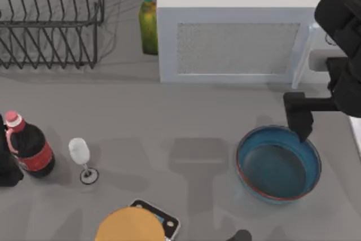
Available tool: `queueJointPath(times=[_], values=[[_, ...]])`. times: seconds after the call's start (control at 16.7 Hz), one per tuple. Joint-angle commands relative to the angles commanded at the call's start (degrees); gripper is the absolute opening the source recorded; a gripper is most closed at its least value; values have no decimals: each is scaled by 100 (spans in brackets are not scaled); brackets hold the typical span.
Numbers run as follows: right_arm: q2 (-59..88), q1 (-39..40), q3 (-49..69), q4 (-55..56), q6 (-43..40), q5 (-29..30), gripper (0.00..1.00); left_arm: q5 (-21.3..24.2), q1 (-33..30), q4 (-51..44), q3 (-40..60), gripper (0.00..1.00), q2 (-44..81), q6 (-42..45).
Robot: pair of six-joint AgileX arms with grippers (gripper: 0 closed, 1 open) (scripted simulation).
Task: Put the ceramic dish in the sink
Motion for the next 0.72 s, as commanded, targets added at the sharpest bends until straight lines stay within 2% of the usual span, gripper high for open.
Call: queueJointPath(times=[0.42, 0.72], values=[[574, 30, -1166, 1803, 33, 2, 100, 0, 0, 0, 0, 100, 0, 0], [666, 36, -1352, 2040, 41, 2, 100, 0, 0, 0, 0, 100, 0, 0]])
